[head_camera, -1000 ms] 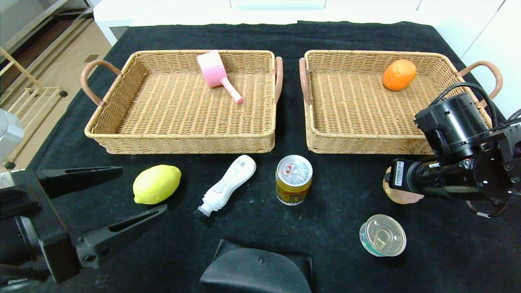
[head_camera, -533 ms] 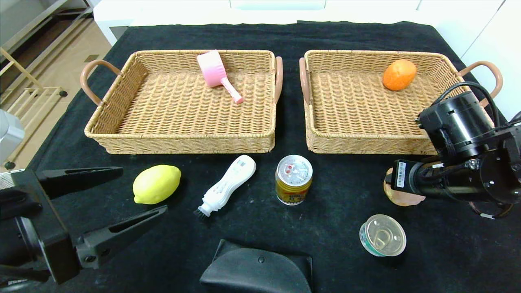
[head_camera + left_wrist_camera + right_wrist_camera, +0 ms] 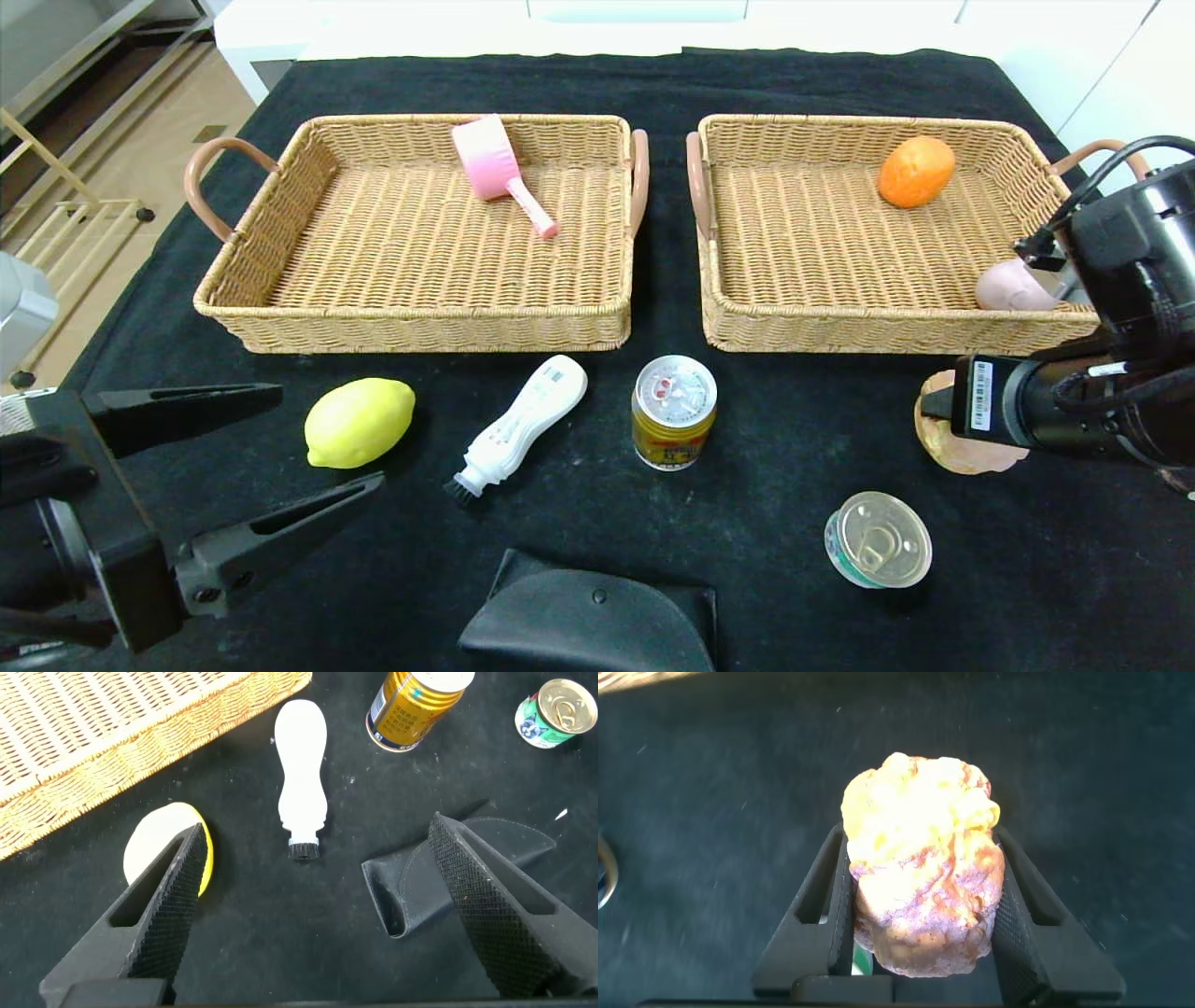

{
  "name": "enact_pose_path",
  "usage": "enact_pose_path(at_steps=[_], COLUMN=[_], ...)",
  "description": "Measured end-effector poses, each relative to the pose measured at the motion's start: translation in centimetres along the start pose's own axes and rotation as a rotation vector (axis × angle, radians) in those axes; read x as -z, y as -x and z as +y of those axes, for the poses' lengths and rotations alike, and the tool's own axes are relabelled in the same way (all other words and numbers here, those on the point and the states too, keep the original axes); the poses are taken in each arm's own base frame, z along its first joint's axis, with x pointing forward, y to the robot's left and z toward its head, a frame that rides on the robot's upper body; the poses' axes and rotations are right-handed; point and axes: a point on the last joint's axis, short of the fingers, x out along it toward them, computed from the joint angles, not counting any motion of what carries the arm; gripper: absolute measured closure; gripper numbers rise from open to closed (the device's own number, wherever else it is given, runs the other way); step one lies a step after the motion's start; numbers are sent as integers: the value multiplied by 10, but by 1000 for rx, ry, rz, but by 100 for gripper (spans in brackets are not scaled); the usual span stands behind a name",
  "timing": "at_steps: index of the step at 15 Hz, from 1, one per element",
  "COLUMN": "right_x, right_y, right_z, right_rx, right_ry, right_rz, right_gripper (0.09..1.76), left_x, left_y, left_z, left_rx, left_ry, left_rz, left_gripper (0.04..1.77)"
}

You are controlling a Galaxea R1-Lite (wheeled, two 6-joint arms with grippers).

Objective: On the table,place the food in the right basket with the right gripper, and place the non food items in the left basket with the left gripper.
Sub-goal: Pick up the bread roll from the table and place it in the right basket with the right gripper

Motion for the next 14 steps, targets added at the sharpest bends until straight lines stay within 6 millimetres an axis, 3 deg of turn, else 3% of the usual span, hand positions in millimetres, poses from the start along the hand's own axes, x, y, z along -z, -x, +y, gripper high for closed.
enact_pose_path(at_steps=[8, 14], right_x=[-25, -53], right_y=[46, 47], right_z=[-3, 6], right_rx=[-57, -70], right_ry=[19, 63], right_rz=[-84, -167], right_gripper=[98, 98], left_x=[0, 0], left_y=[0, 0], left_z=[0, 0], left_rx=[0, -7], left_ry=[0, 0], left_rz=[-1, 0], left_gripper=[9, 9])
